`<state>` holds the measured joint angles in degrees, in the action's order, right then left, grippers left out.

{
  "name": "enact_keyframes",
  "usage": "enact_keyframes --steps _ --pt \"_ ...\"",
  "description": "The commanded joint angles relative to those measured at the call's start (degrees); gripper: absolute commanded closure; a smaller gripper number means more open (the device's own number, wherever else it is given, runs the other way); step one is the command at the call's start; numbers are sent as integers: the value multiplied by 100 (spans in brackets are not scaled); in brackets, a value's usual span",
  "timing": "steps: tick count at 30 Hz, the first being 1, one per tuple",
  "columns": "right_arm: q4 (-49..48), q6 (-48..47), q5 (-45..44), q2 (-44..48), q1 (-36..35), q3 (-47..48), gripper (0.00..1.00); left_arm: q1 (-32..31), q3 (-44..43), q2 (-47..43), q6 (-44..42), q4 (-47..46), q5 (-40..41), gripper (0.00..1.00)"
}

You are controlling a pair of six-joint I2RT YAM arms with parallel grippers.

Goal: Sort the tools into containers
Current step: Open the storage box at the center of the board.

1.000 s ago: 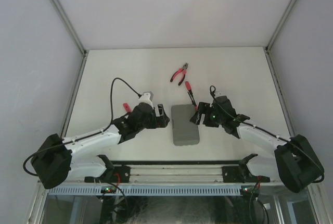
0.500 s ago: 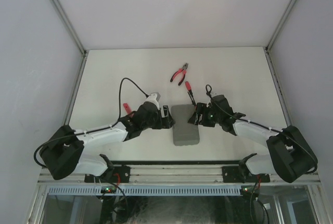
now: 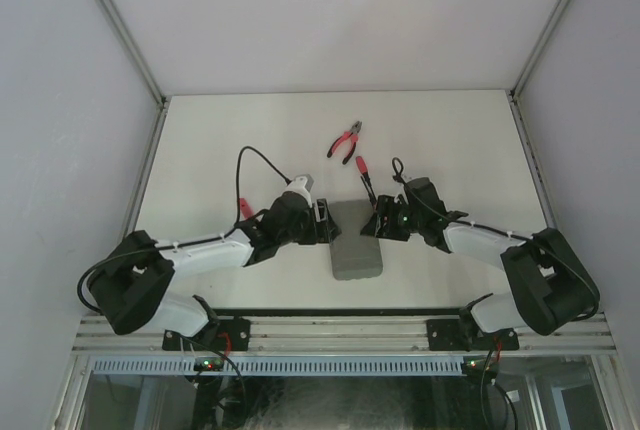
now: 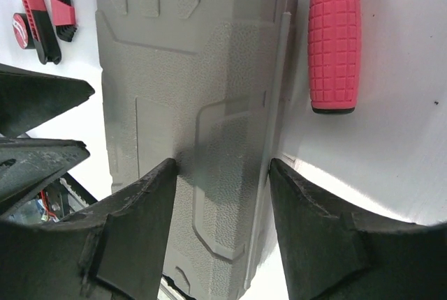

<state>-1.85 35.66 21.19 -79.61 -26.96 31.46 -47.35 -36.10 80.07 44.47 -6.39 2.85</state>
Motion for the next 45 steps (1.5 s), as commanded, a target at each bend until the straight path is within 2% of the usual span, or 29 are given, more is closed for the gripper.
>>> enact_keyframes --steps 1,5,15,31,45 --pt "-251 -192 102 -72 21 197 46 -20 -312 41 141 -142 164 31" --pt "-123 -239 -41 -145 22 198 49 -20 -354 52 141 101 256 38" --pt "31 -268 -232 -369 15 200 57 -20 -203 -189 148 500 415 46" --pt "140 -220 -391 -444 15 194 57 -20 -152 -274 132 639 385 60" --pt "192 -165 -482 -441 -73 196 58 -46 -294 90 132 581 215 69"
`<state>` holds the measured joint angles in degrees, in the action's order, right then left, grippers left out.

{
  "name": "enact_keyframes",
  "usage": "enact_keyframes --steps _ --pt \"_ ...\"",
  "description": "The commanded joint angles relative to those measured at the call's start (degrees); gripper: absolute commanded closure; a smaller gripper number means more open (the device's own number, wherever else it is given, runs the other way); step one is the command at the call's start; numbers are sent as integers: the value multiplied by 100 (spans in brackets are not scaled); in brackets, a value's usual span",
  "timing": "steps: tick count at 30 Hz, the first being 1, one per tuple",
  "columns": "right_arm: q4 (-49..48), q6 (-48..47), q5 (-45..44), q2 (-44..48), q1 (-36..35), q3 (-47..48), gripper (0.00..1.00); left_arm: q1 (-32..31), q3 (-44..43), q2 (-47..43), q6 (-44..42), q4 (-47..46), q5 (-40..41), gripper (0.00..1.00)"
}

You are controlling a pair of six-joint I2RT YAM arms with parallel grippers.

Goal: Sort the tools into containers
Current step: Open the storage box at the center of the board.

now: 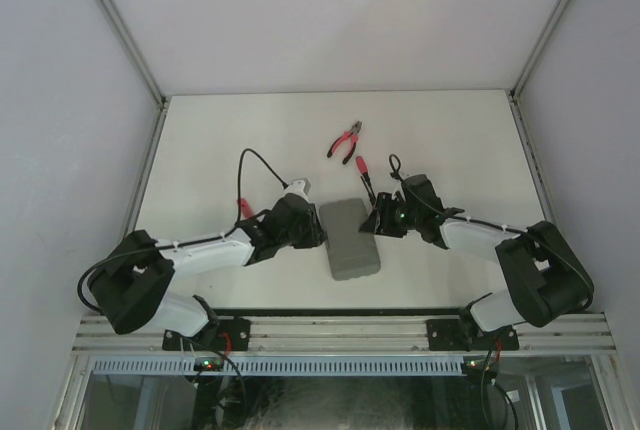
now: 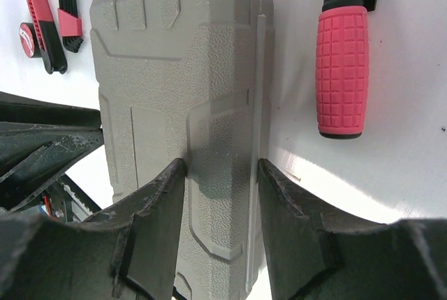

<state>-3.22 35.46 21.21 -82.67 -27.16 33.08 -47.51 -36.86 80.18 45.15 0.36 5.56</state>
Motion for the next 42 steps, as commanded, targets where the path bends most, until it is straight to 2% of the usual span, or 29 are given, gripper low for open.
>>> enact_keyframes --steps 1,10,20,33,37,42 --pt "338 -145 -492 -145 -57 39 58 -37 -231 97 65 -85 -56 69" --pt "468 -114 -705 -139 -163 35 58 -57 -423 254 19 187 -5 73" --pt "250 570 -1233 401 -324 -518 59 -86 -1455 786 -619 1327 254 78" --pt "129 812 -1287 582 -466 -750 59 -97 -2079 1297 -975 1846 225 83" --pt "104 814 -1292 517 -475 -747 59 -151 -2259 1350 -1113 2209 476 90" --pt "223 867 -1470 414 -462 -737 60 -429 -2860 1620 -1430 3121 1340 97"
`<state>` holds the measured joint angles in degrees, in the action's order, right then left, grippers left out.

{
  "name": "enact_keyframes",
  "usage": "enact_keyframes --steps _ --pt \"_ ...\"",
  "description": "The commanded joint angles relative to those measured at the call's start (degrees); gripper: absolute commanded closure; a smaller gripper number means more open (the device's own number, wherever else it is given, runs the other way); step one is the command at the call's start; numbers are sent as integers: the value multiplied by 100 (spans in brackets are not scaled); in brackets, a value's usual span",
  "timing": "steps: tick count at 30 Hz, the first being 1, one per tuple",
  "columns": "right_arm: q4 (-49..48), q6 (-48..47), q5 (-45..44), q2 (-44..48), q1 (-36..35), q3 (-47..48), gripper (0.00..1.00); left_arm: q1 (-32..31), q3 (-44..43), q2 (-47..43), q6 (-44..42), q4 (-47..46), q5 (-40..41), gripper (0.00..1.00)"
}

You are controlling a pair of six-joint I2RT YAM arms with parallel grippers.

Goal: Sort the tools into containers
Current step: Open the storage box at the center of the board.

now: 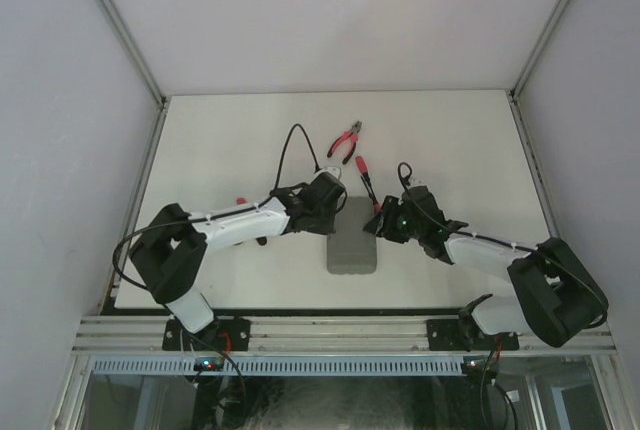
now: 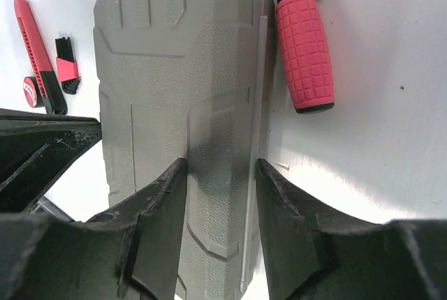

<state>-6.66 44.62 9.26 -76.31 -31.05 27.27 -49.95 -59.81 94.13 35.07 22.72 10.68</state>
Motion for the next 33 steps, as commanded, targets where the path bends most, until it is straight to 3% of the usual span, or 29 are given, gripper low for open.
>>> enact_keyframes --steps 1,16,33 --pt "609 -29 -306 -260 -57 -160 60 -209 -653 288 -432 1007 917 99" --pt "941 -103 -680 -828 57 -116 67 -278 -916 515 -567 1526 1496 100" --pt "930 -147 -696 -1014 151 -119 68 -265 -596 363 -490 1622 1946 100"
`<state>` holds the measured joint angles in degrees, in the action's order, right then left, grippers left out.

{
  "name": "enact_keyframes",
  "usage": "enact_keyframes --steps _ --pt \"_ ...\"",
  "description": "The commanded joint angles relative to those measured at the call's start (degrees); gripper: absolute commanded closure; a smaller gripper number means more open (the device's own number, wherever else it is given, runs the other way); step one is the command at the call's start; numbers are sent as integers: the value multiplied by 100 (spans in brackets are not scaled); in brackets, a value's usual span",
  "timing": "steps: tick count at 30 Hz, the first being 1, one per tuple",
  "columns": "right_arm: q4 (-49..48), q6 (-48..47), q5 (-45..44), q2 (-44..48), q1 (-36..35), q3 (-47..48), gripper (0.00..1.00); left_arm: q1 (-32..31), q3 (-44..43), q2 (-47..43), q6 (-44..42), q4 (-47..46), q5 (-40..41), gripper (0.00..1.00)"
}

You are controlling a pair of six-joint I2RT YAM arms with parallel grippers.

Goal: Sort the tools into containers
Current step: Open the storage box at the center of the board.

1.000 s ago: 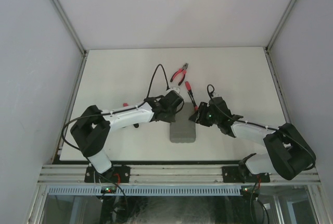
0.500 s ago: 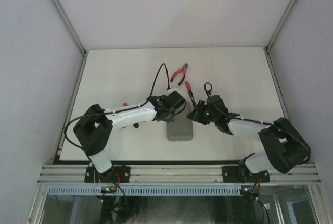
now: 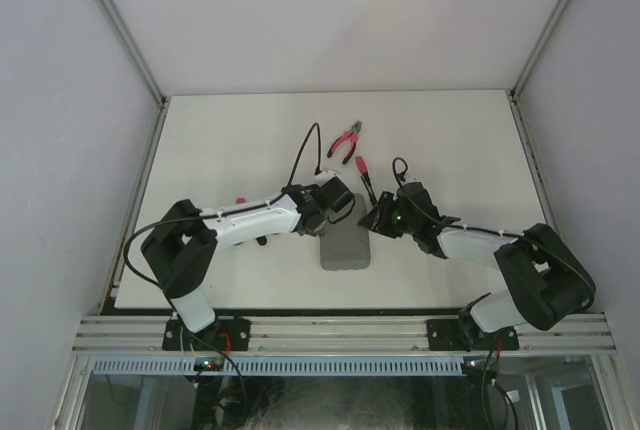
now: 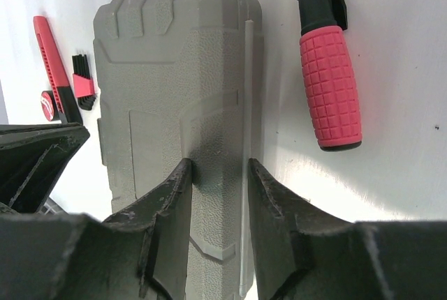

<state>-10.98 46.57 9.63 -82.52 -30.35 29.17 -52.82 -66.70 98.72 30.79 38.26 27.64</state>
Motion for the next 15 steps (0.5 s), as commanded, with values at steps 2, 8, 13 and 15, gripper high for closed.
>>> enact_keyframes --steps 2,8,13,15 --pt "1383 -351 -751 -368 82 -310 68 33 147 -138 -20 57 266 100" --pt "1350 -374 -646 -299 79 -307 68 99 630 -823 23 -525 78 95" --pt "1329 -398 -570 -192 73 -307 67 108 1054 -1525 6 -1137 -176 80" --pt "1323 -410 -531 -168 73 -306 67 113 1240 -1801 4 -1458 -361 73"
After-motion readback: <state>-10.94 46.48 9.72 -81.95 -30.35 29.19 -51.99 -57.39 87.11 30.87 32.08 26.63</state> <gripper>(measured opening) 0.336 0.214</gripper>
